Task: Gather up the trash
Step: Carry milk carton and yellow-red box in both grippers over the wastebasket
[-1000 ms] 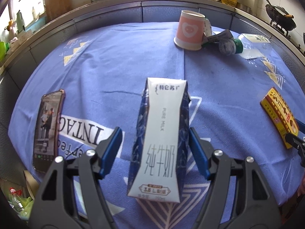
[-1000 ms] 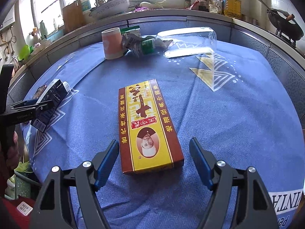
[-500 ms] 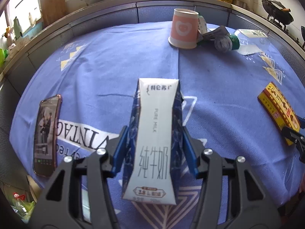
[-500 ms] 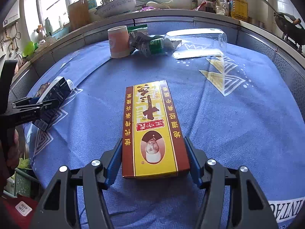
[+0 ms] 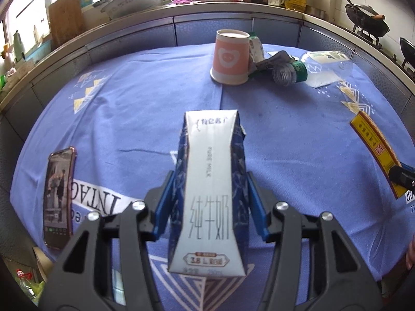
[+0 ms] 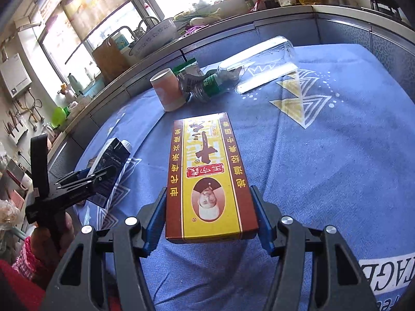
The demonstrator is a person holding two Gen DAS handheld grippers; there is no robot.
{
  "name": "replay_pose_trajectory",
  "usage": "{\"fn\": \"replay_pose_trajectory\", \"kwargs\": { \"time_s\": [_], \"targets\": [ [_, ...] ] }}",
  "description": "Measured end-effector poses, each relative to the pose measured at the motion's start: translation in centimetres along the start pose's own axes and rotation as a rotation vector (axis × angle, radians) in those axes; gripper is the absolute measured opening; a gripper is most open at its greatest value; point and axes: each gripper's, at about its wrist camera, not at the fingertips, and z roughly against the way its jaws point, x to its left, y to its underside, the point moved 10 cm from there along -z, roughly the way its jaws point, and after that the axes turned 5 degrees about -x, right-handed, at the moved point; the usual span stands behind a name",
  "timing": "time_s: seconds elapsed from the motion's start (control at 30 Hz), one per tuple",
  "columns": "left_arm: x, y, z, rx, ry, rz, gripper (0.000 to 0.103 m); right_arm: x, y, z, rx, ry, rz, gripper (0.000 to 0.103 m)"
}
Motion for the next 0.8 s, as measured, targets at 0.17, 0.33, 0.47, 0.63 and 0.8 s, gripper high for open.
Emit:
{"fn": "replay_pose_trajectory", "kwargs": {
  "time_s": [0.17,0.33,0.47,0.63,0.8],
  "targets": [
    [-0.8,-0.1,0.0,0.000,0.016,-0.006,0.051,-0.2,-0.3,0.8,-0.006,-0.051,-0.067,0.060],
    [-1.5,-0.4,0.4,-0.012,0.033,-0.014,0.051,-0.2,-0.4,1.1,-0.005,-0.090,-0.112,0.060],
    [-1.9,-0.4,0.3,-0.010,0.046,-0.018,0.051,0.0,-0.6,1.2,-0.008,-0.098,-0.118,0.060],
    [-1.9,-0.1,-0.1,0.000,0.051,-0.017,0.051,0.1,-0.5,1.2,-0.019,-0.024,-0.050,0.060],
    [-1.8,0.5,-0.7,0.022,0.049,-0.016,0.051,0.1,0.3,0.8,-0.014,0.098,0.072,0.061]
  ]
}}
